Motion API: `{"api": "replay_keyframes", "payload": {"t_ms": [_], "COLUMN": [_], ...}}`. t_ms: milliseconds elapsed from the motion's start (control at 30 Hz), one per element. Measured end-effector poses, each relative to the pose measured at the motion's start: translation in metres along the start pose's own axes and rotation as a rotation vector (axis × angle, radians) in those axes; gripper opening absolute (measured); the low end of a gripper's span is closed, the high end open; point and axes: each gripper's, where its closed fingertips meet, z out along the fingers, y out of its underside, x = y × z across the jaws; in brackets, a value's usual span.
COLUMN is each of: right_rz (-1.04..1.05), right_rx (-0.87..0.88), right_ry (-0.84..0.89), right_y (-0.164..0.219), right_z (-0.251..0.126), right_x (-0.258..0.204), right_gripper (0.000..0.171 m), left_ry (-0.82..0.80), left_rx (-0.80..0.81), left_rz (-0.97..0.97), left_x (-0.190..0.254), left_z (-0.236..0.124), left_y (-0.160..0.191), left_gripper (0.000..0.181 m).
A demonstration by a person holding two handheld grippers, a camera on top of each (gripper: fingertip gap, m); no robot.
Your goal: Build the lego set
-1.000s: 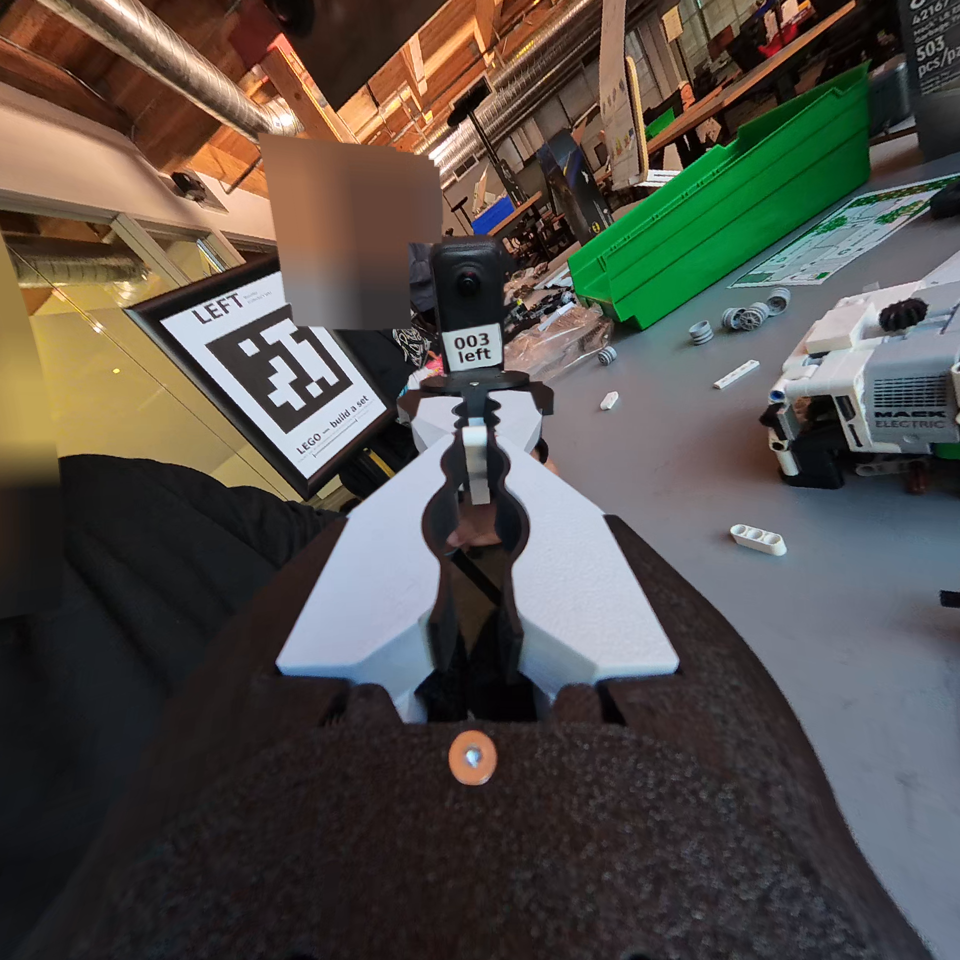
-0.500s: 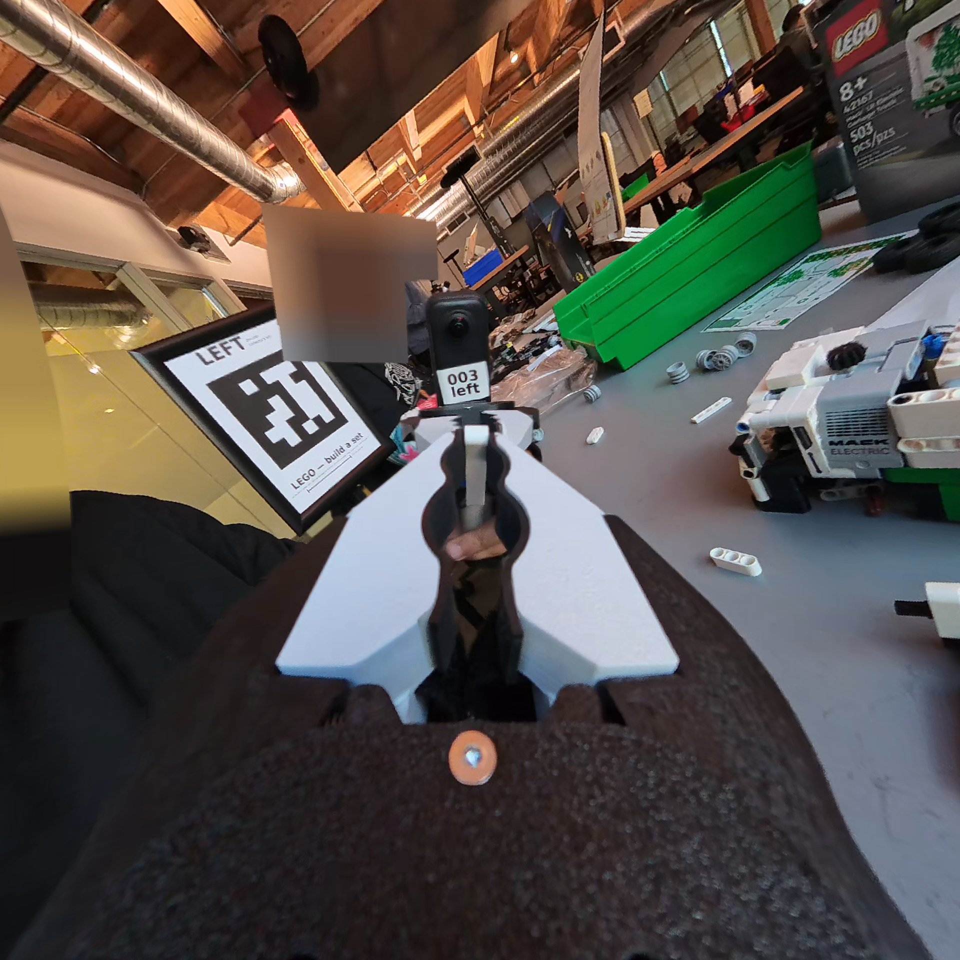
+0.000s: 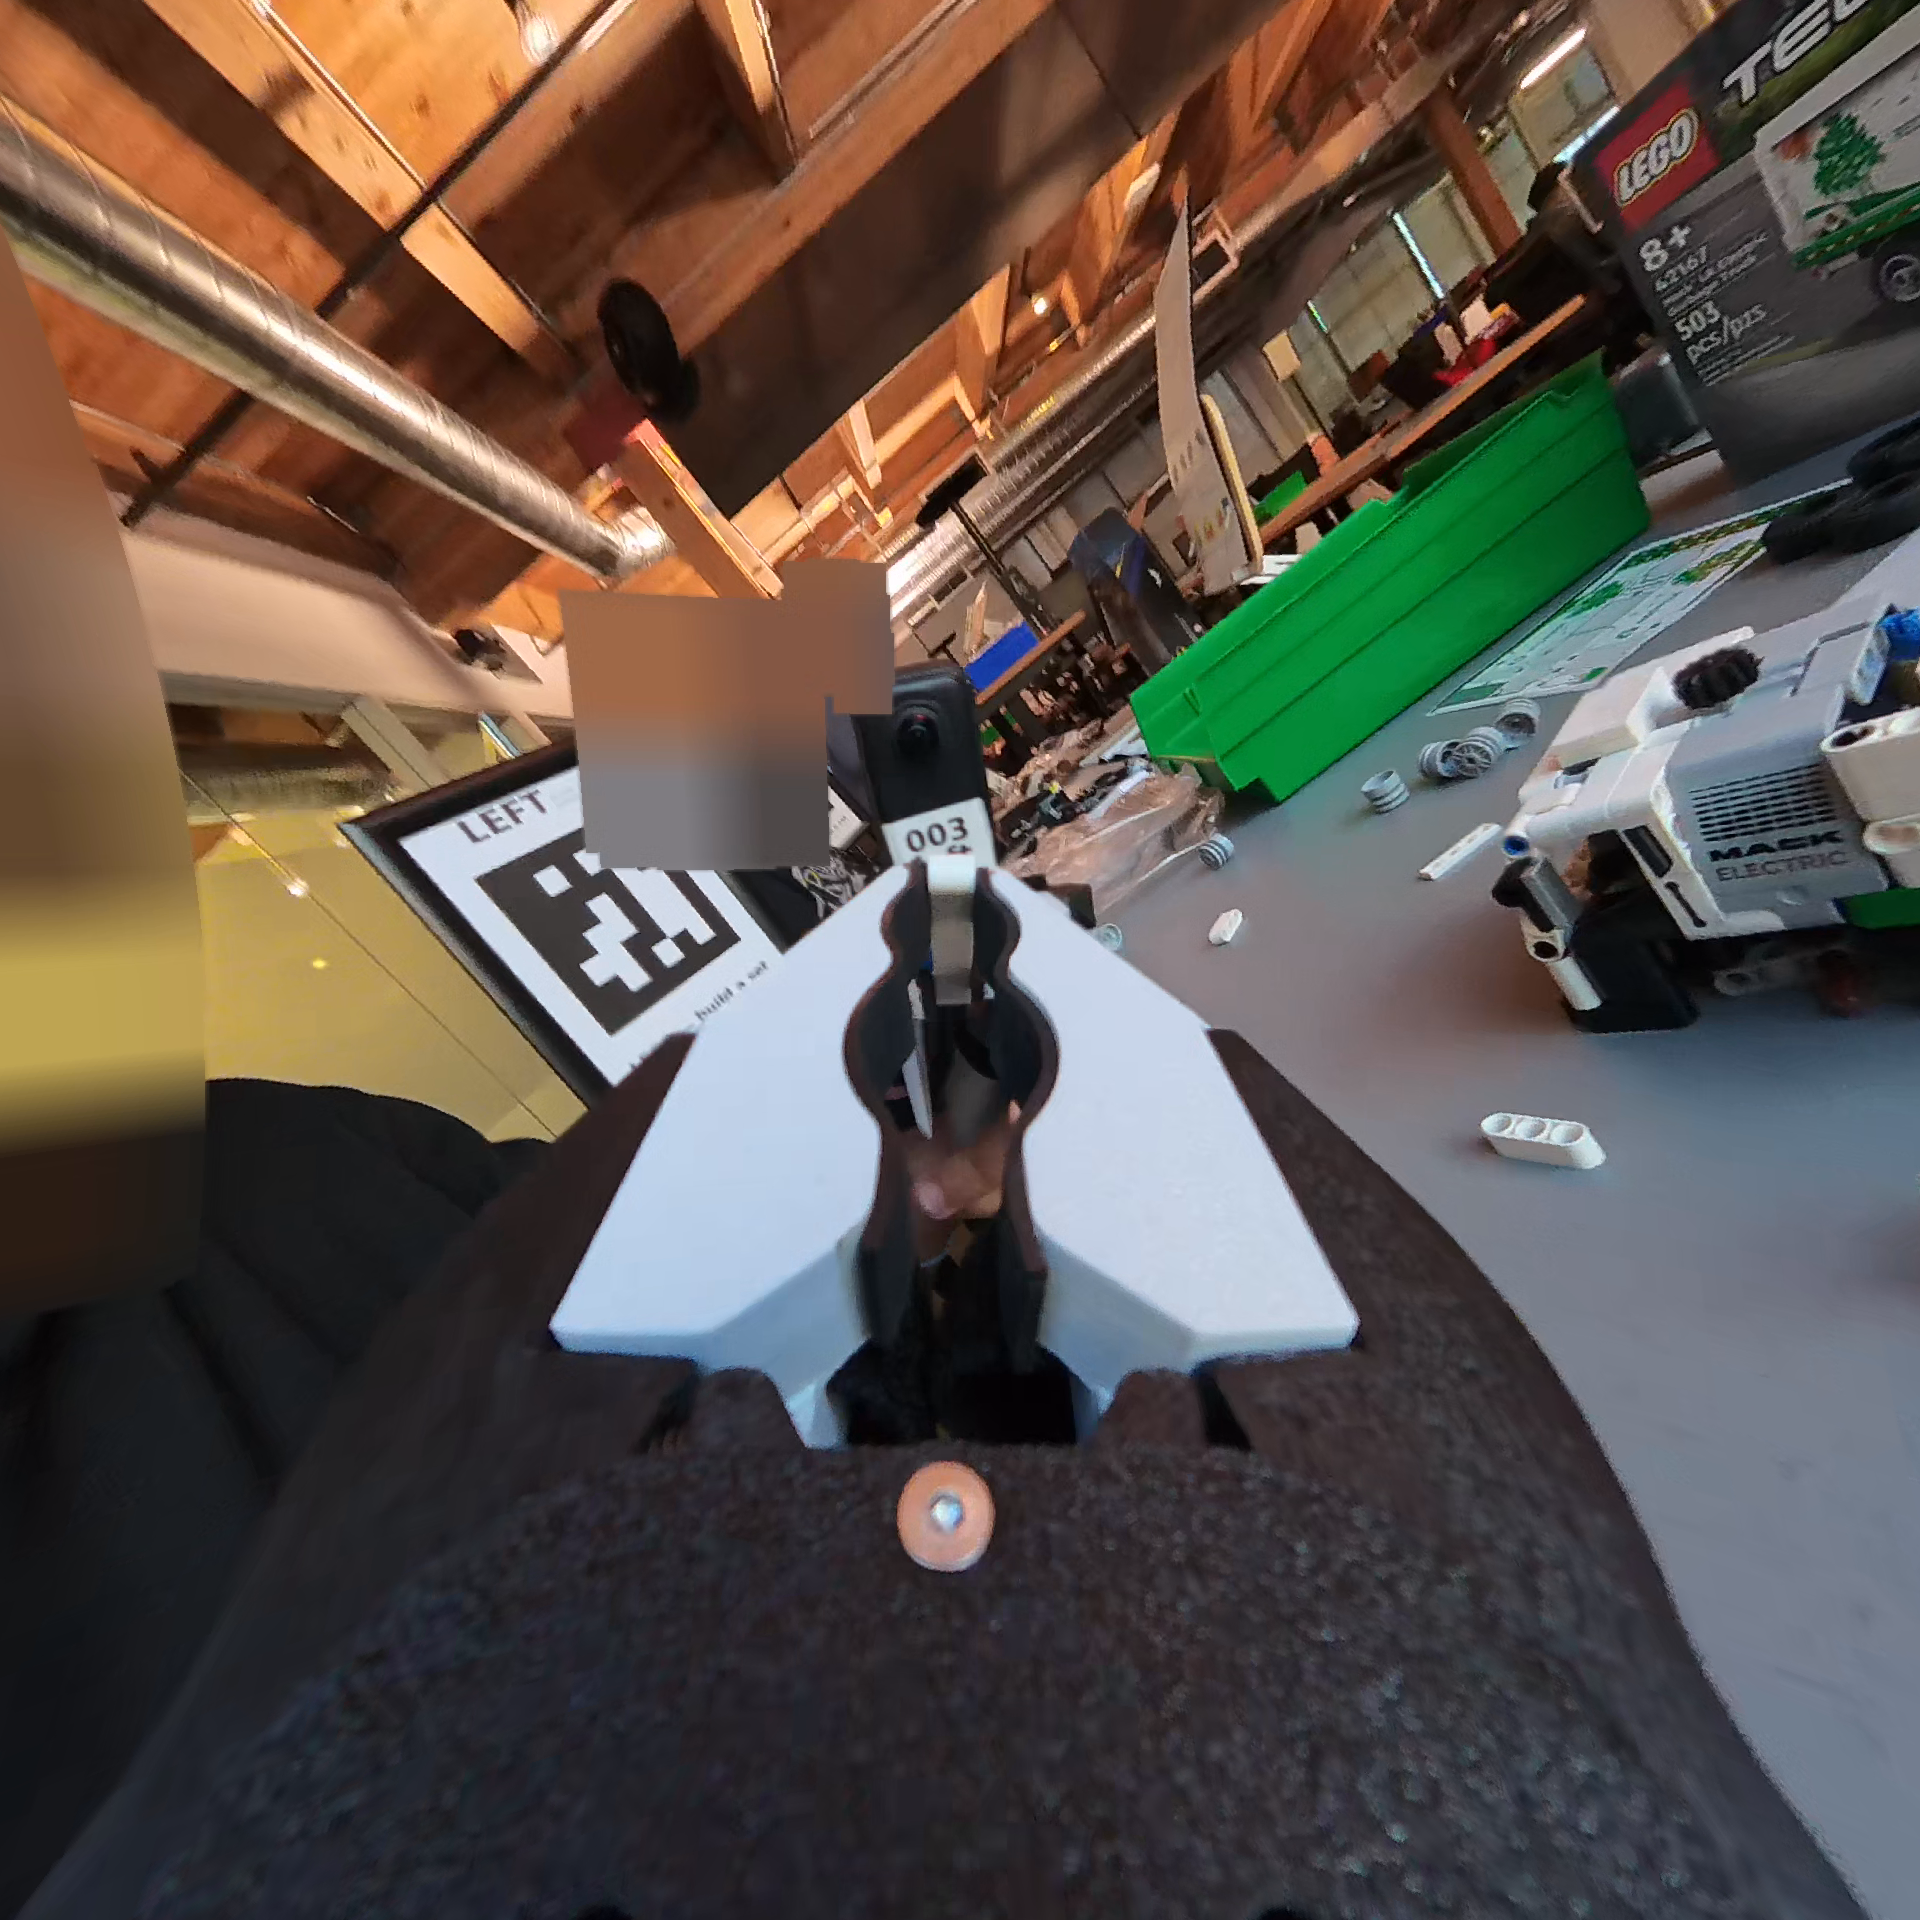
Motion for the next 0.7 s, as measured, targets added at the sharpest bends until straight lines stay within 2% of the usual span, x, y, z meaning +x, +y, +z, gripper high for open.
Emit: {"api": "replay_keyframes", "payload": {"t_ms": [233,333,500,667,700], "right_rz": [-0.006,0.01,0.054,-0.035,-0.044], "right_rx": [0.088,0.136,0.055,-0.008,-0.016], "right_ry": [-0.014,-0.002,-0.018,0.019,0.032], "right_y": [-0.004,-0.005,0.0,0.002,0.003], "right_z": [-0.003,-0.004,-0.005,-0.006,-0.006], "right_x": [-0.004,0.001,0.002,0.001,0.003], "right_gripper": [0.007,0.007,0.008,0.016,0.01], "left_ry": [0.099,0.065,0.045,0.061,0.072], "left_rx": [0.095,0.094,0.057,0.046,0.041], "left_rz": [-0.124,-0.102,-0.085,-0.11,-0.115], "left_x": [0.004,-0.003,-0.004,-0.006,-0.005], "left_z": [0.003,0.004,-0.001,-0.005,-0.004], "left_y": [-0.005,-0.004,-0.001,-0.001,0.0], "left_gripper": [0.008,0.006,0.006,0.006,0.006]}}
